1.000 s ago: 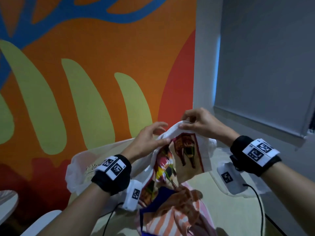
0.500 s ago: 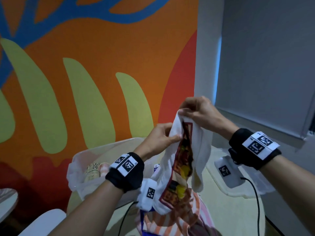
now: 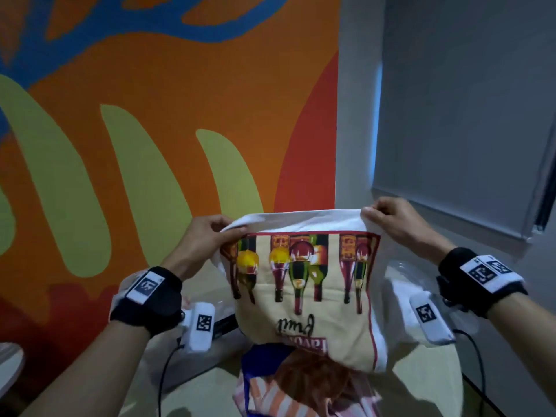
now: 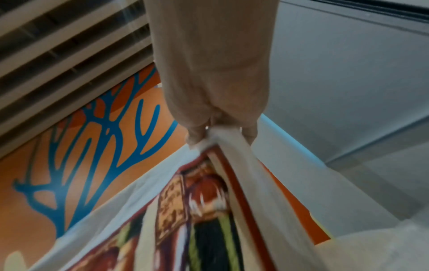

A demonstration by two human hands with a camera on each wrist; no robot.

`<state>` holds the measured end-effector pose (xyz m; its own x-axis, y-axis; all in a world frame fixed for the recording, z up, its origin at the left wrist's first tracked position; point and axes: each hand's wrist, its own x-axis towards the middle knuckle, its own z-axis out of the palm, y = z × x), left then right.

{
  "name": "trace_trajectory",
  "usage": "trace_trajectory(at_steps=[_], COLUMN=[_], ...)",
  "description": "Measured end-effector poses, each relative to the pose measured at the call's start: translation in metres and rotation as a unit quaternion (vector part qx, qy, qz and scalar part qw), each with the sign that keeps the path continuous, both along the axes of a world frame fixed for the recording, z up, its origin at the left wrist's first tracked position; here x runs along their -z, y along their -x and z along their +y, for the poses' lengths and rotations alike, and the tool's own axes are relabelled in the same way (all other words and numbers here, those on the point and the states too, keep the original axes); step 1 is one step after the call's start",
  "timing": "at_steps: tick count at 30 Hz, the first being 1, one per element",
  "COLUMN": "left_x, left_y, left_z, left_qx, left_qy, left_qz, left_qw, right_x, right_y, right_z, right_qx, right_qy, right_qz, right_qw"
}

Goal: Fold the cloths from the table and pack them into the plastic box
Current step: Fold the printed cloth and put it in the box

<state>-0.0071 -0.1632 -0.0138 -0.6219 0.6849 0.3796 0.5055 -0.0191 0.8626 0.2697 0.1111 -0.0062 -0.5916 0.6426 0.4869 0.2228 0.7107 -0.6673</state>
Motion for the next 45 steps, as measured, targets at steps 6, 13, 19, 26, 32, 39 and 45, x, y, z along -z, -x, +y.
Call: trace_trajectory(at_steps=[6,13,19,26,32,39,45], left_x=[0.0,0.002,-0.015,-0.023,-0.032,-0.04,-0.034], left_y=[0.017,0.035,-0.027,-0.083,-0.091,-0.092,-0.085], left_z=[-0.009,-0.014,0.027,0.057,0.058,0.051,0.04], left_qx=[-0.062,-0.034,0.095,0.159,0.125,0.132,0.133], left_qy=[-0.102,-0.247,-0.247,-0.165,-0.179,-0.179,-0.112], left_qz=[-0.052,-0.227,-0.206,-0.061,-0.043,-0.019,-0.002], left_qw=[0.992,0.941,0.942,0.971,0.975,0.975,0.985], right_x=[-0.007,-0.016,-0.057,-0.057,-0.061,-0.052,-0.046], right_y=[-0.014,-0.037,-0.021,0.025,0.032,0.039,0.043], right_z=[0.0,-0.01,-0.088,-0.089,-0.091,-0.099,-0.095], right_qx=[-0.088,-0.185,-0.411,-0.261,-0.205,-0.253,-0.205], right_qy=[0.147,0.19,0.068,0.001,-0.031,0.068,0.07], right_qz=[0.039,0.061,-0.123,-0.005,0.065,0.099,0.11], right_qw=[0.984,0.962,0.901,0.965,0.976,0.96,0.97])
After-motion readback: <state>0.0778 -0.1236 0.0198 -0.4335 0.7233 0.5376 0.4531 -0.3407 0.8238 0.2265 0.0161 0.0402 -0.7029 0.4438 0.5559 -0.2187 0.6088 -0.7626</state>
